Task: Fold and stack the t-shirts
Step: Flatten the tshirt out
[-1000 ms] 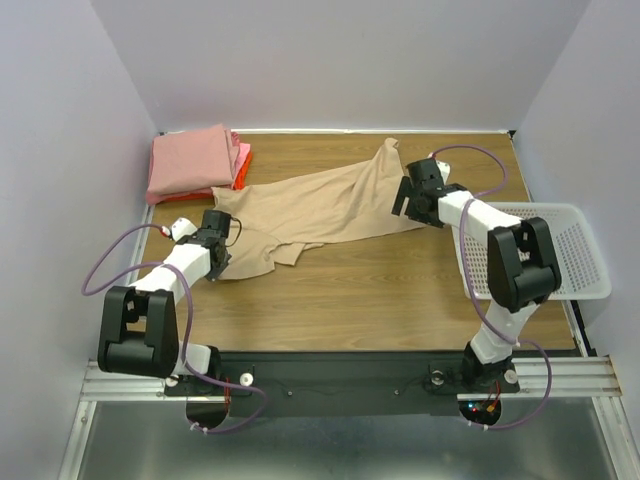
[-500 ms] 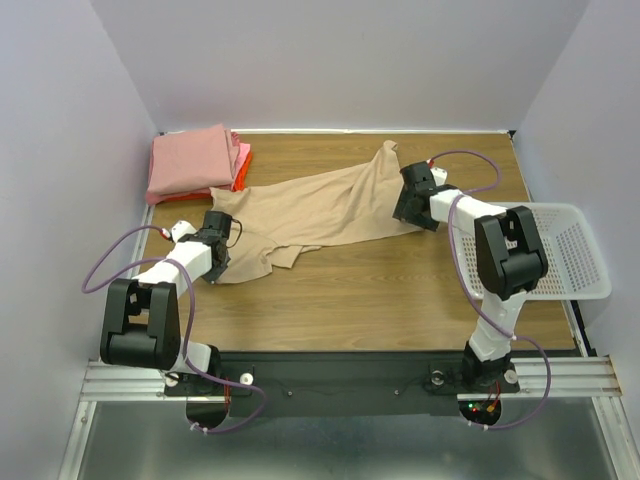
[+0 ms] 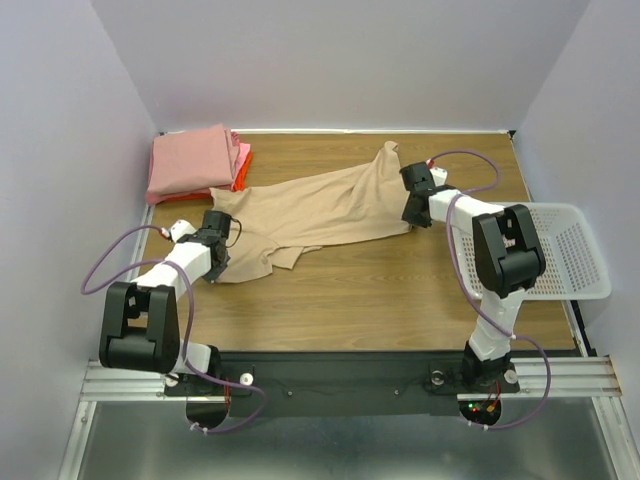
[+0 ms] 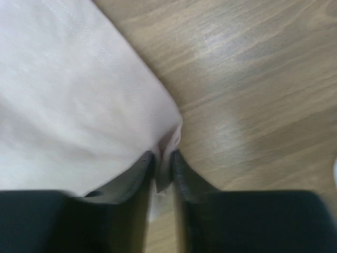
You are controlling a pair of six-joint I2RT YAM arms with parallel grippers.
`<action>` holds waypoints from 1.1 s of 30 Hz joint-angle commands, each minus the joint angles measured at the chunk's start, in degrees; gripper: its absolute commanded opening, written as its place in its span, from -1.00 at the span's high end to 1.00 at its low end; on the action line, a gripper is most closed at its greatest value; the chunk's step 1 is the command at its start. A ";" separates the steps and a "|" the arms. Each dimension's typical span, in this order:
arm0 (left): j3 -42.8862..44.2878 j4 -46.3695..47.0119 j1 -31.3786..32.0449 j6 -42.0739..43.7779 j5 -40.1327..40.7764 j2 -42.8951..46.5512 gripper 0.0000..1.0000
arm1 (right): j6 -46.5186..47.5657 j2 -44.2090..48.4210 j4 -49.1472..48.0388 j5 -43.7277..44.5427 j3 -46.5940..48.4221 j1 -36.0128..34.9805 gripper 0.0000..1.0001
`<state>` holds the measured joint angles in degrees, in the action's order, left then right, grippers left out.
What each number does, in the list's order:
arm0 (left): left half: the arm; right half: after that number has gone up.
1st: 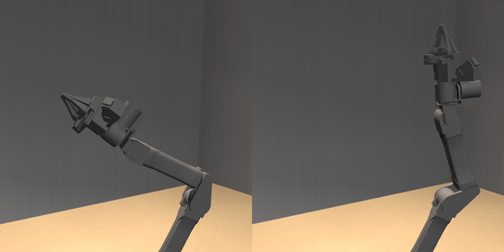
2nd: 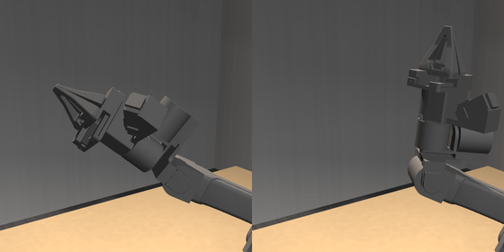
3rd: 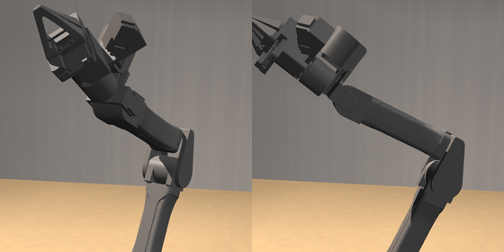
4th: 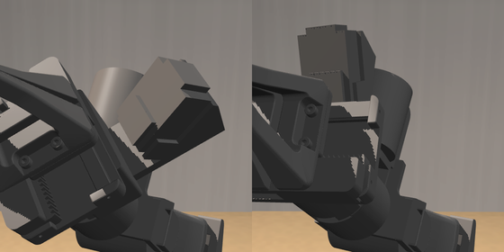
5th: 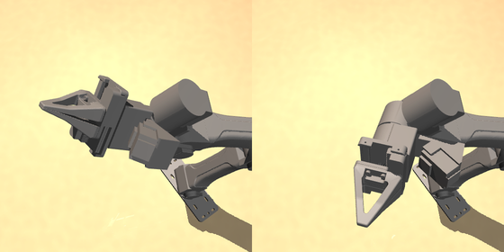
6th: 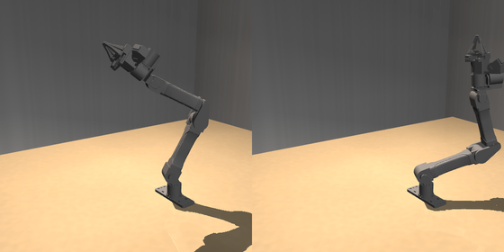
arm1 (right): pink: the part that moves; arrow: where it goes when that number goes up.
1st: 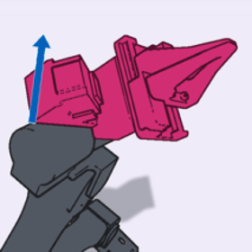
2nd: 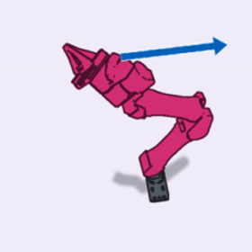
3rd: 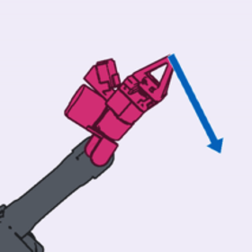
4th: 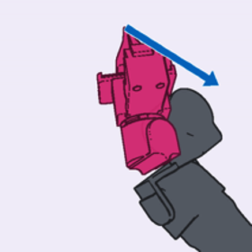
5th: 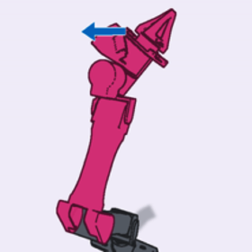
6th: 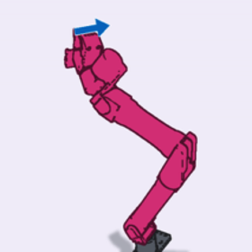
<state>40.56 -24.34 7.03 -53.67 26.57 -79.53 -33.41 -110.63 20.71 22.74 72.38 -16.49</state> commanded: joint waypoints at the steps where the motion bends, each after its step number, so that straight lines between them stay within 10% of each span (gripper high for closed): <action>1: 1.63 -2.20 -0.17 0.41 1.12 3.85 1.00 | -0.69 -1.44 -0.23 -0.68 -0.84 0.14 0.72; 4: 4.08 -3.26 -0.08 1.72 0.33 7.01 1.00 | 0.97 1.63 -0.14 -1.56 -0.14 0.14 0.99; 15: 21.83 -7.29 -0.08 7.88 -6.44 31.34 1.00 | 7.65 33.61 -0.06 -2.09 2.68 0.14 0.99; 33: 91.16 -23.56 0.00 21.32 -14.70 28.56 1.00 | 8.10 60.17 18.22 -19.22 30.79 0.23 0.99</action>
<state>123.70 -45.32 7.07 -36.93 12.91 -48.45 -25.30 -52.62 34.15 8.03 98.65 -16.53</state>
